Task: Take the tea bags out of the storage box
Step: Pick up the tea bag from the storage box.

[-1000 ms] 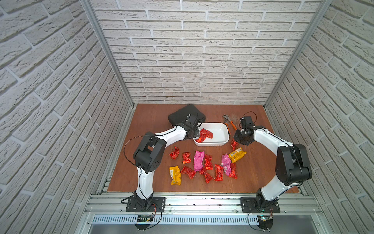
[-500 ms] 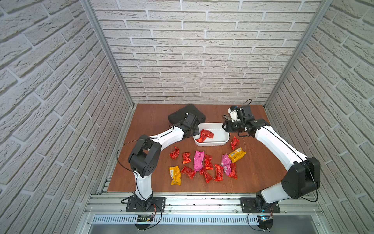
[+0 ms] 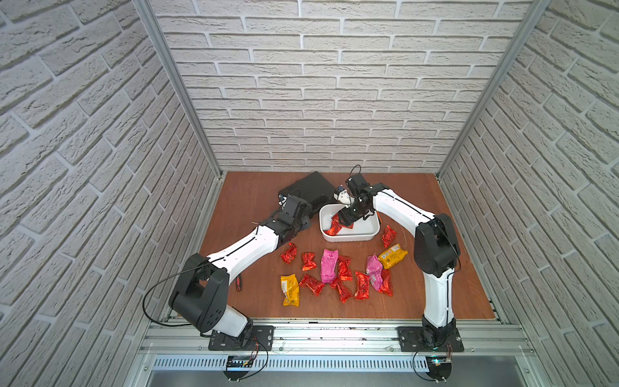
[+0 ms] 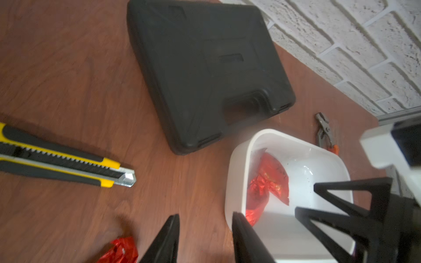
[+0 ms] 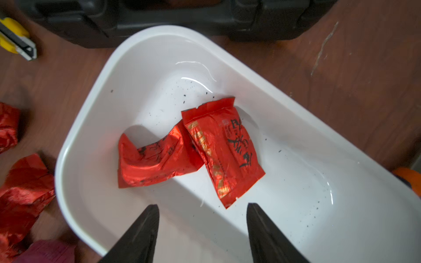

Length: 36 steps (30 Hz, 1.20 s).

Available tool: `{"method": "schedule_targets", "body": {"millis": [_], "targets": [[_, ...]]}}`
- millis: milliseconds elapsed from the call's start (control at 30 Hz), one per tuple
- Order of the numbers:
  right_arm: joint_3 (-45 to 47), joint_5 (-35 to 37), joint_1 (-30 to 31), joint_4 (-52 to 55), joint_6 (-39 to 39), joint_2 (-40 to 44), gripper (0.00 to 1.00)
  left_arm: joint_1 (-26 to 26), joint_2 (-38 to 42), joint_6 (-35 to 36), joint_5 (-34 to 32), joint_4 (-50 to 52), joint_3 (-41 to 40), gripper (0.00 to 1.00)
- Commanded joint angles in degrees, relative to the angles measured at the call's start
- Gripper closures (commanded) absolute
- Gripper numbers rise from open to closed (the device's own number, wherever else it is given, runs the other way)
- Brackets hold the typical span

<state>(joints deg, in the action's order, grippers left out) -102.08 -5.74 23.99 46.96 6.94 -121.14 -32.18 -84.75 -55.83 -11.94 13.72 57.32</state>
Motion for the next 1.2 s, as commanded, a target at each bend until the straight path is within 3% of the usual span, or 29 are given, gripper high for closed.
{"method": "schedule_targets", "body": {"millis": [0,233,400,600,667,833,1167], "targets": [[-5.17,5.41,0.70,2.80,2.62,-4.11,0.34,0.26,2.70,-2.58,-1.02,0.67,-2.76,0.57],[-10.75,7.43,0.89,4.45,2.65,-10.76,0.37,0.50,2.80,-3.04,-0.55,1.40,-3.07,0.58],[-12.24,7.33,1.04,4.79,1.92,-13.01,0.45,0.76,1.84,-2.22,0.15,1.98,-1.68,0.58],[-12.98,6.54,1.15,5.17,1.06,-12.92,0.75,0.89,0.58,-0.82,0.53,2.33,0.19,0.59],[-12.74,5.81,1.21,5.17,0.66,-11.39,0.84,0.90,0.46,0.22,0.43,2.38,0.92,0.60],[-10.95,4.75,1.17,4.63,-0.17,-5.31,0.95,0.74,-0.37,4.64,0.71,2.27,2.50,0.62],[3.88,3.68,1.13,1.62,-4.18,14.41,0.98,-3.38,-4.27,19.19,0.70,3.27,8.07,0.64]]}}
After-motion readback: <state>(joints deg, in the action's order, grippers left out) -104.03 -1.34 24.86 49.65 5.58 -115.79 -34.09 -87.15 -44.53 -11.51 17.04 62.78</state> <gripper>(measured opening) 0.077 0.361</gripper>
